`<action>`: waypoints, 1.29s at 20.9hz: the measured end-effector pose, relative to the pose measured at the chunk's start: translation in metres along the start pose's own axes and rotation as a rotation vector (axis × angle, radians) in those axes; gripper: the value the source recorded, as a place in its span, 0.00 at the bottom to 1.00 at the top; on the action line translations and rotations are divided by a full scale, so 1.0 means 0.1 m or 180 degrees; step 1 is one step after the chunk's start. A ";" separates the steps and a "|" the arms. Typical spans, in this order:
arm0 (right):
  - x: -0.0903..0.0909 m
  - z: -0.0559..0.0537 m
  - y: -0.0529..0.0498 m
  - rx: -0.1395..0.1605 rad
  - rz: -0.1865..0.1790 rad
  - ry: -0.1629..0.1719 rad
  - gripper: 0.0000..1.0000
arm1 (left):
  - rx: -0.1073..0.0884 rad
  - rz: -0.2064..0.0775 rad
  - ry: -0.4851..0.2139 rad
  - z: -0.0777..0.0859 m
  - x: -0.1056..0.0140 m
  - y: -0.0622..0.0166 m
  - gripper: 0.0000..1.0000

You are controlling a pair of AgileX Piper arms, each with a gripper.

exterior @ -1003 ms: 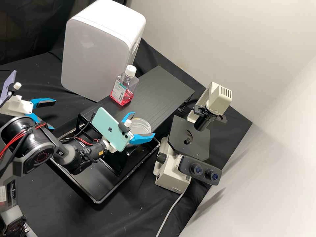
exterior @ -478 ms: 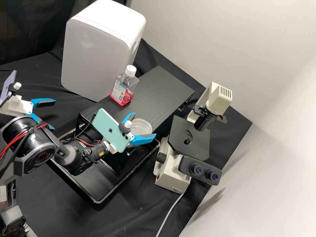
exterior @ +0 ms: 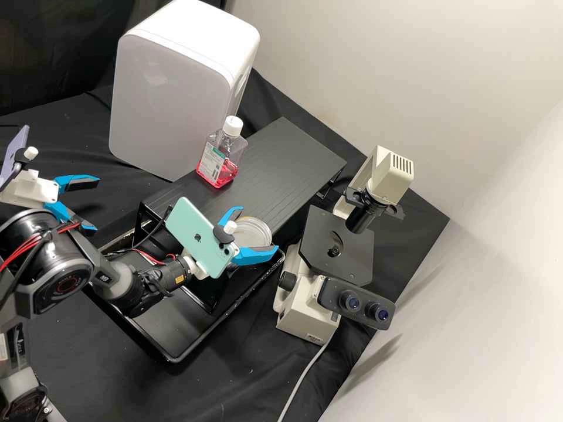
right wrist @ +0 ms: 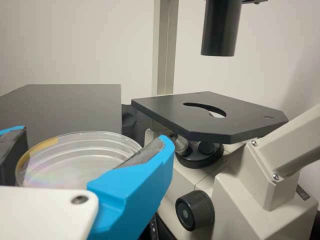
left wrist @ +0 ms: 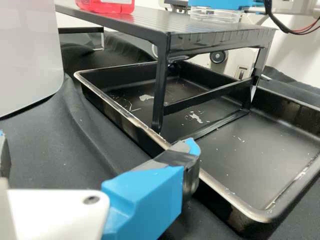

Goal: Place the lid on the petri dish

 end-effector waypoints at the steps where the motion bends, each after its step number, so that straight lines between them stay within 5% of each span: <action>1: -0.01 0.01 -0.01 0.0000 -0.0008 -0.0008 0.00 | 0.0000 -0.0005 0.0002 0.00 0.00 -0.004 1.00; 11: -0.01 0.01 0.01 0.0024 0.0005 -0.0013 0.00 | 0.0000 -0.0004 0.0002 0.00 0.00 -0.003 1.00; 12: -0.01 0.01 0.01 0.0024 0.0005 -0.0013 1.00 | 0.0000 -0.0004 0.0002 0.00 0.00 -0.003 1.00; 23: -0.01 0.02 0.00 0.0024 -0.0009 -0.0027 1.00 | -0.0001 -0.0013 0.0005 -0.01 0.04 -0.013 1.00; 27: -0.01 0.04 -0.02 0.0024 -0.0088 -0.0107 1.00 | -0.0002 -0.0028 0.0010 -0.01 0.04 -0.025 1.00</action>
